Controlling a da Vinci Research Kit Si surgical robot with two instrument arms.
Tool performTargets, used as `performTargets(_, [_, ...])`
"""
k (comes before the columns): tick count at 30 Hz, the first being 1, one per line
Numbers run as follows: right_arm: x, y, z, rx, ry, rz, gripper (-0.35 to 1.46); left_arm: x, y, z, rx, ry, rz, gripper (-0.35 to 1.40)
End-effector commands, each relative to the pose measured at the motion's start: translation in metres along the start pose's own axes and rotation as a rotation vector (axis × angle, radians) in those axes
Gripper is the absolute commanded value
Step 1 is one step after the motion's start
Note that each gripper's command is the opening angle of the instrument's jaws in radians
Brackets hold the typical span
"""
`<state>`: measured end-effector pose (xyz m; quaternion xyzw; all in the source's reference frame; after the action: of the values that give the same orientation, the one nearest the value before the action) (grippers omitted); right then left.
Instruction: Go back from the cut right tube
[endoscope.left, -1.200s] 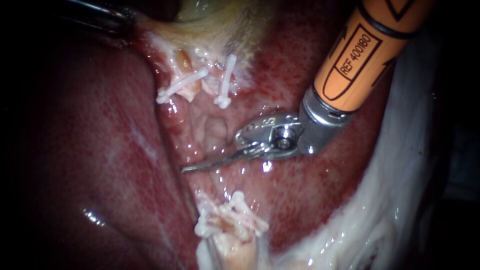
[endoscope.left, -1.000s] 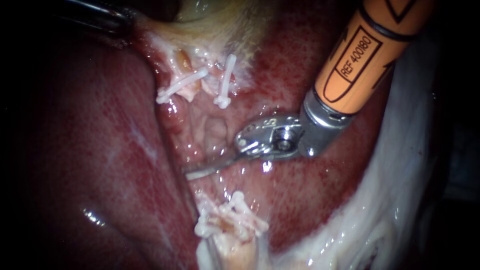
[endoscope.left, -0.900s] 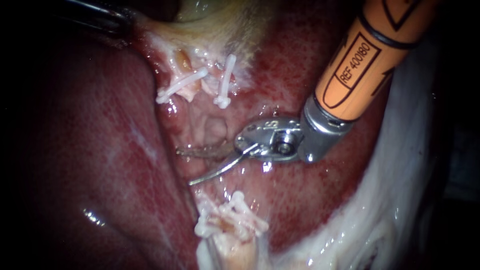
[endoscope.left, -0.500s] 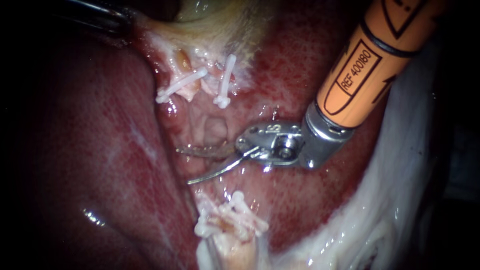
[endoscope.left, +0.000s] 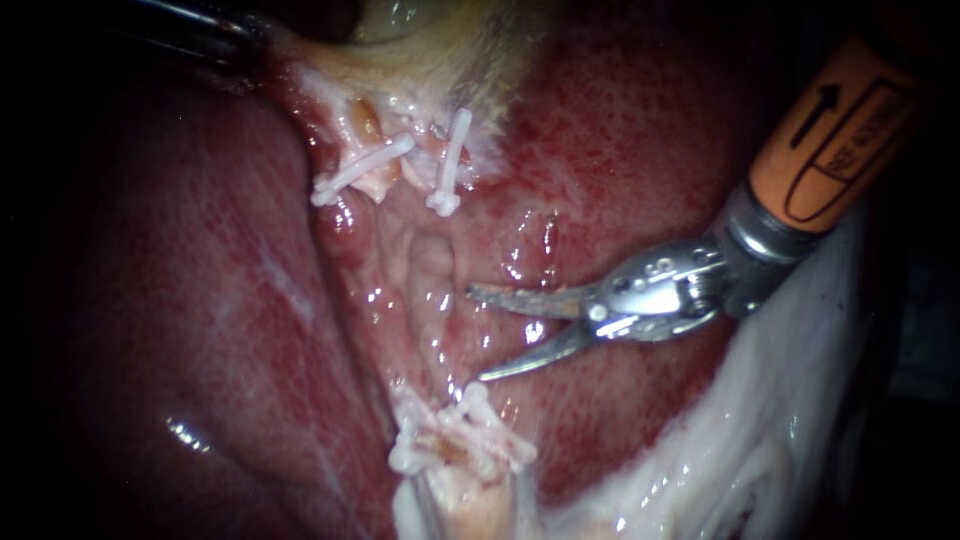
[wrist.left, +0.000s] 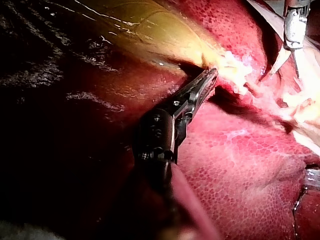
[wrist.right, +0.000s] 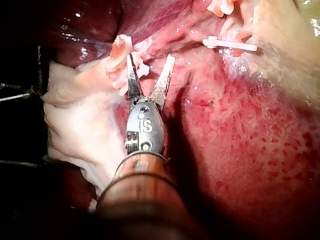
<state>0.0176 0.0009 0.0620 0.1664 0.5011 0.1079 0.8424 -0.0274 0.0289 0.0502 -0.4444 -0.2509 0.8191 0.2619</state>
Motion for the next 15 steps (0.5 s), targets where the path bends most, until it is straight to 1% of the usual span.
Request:
performTargets(1, [-0.0001, 0.0000, -0.0007, -0.016, -0.040, -0.021, 1.45, 0.0000, 0.0000, 0.0000, 0.000, 0.000, 0.000, -0.35])
performTargets(3, [-0.0004, 0.0001, -0.0021, -0.038, -0.115, -0.046, 1.45, 0.0000, 0.0000, 0.0000, 0.000, 0.000, 0.000, -0.35])
performTargets(7, [-0.0006, 0.0006, -0.0043, -0.080, -0.202, -0.077, 1.45, 0.0000, 0.0000, 0.0000, 0.000, 0.000, 0.000, -0.35])
performTargets(10, [-0.0005, 0.0009, -0.0055, -0.088, -0.219, -0.067, 1.45, 0.0000, 0.0000, 0.0001, 0.001, 0.000, 0.000, -0.35])
performTargets(15, [-0.0004, 0.0012, -0.0064, -0.090, -0.229, -0.063, 1.45, -0.0002, 0.0001, 0.0005, 0.005, 0.000, 0.000, -0.35])
